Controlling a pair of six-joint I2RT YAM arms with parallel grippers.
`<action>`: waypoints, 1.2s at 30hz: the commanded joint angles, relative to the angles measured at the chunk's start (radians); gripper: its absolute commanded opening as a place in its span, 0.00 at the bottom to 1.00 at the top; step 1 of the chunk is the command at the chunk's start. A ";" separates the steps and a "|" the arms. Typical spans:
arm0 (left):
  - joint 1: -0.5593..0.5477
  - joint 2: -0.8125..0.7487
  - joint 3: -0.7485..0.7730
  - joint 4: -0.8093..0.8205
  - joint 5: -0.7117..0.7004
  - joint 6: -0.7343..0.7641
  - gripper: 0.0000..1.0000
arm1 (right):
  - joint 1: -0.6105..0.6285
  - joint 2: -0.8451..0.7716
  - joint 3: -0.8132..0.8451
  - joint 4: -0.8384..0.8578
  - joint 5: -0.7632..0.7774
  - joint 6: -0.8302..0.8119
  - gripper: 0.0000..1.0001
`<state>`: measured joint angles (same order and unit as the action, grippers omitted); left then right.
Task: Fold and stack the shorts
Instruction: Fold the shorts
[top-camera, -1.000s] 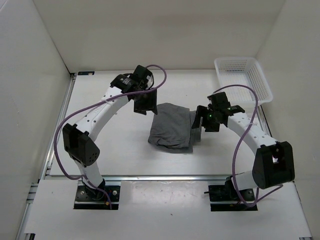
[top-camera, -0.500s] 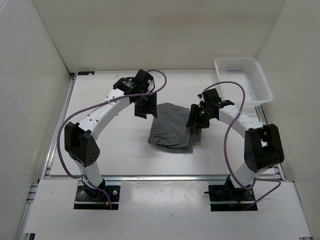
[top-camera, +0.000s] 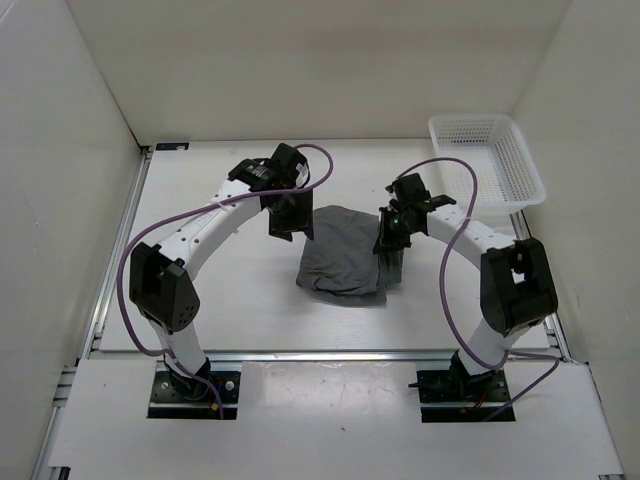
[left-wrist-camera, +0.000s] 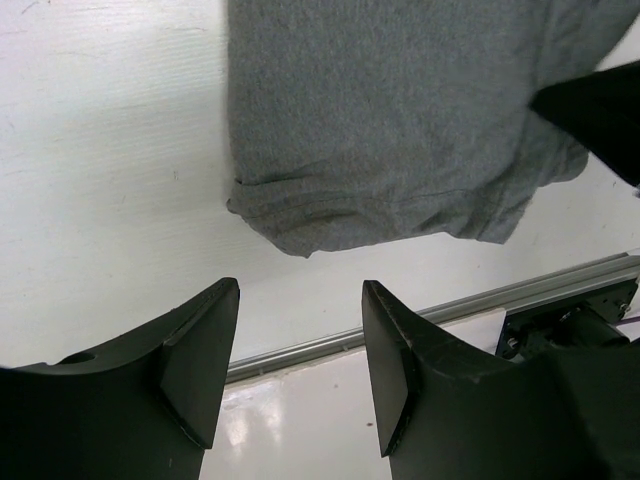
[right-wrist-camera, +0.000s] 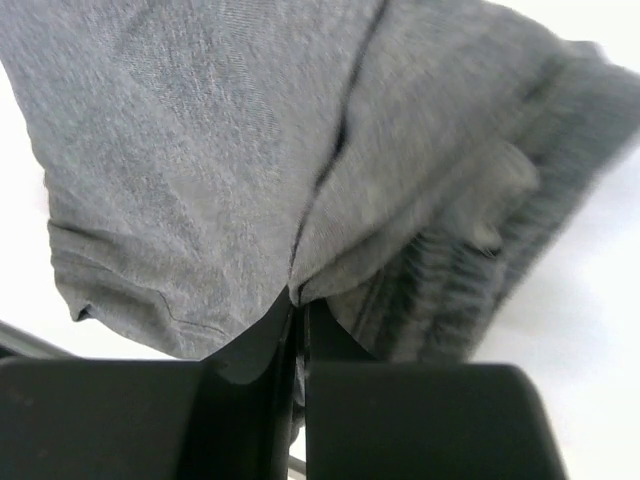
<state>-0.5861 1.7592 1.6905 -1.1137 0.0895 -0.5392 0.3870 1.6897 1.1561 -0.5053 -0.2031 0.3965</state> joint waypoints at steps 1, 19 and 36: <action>-0.003 -0.070 -0.012 0.014 -0.011 -0.002 0.63 | 0.000 -0.138 0.040 -0.018 0.086 0.015 0.00; -0.049 0.057 0.000 0.057 0.095 0.027 0.67 | -0.051 -0.156 -0.045 -0.147 0.448 0.159 0.02; -0.084 0.111 -0.009 0.078 0.115 0.036 0.67 | -0.139 -0.119 0.074 -0.075 0.192 0.087 0.87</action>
<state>-0.6708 1.9186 1.6768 -1.0584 0.1841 -0.5137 0.2623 1.5349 1.1587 -0.6189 0.0368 0.4942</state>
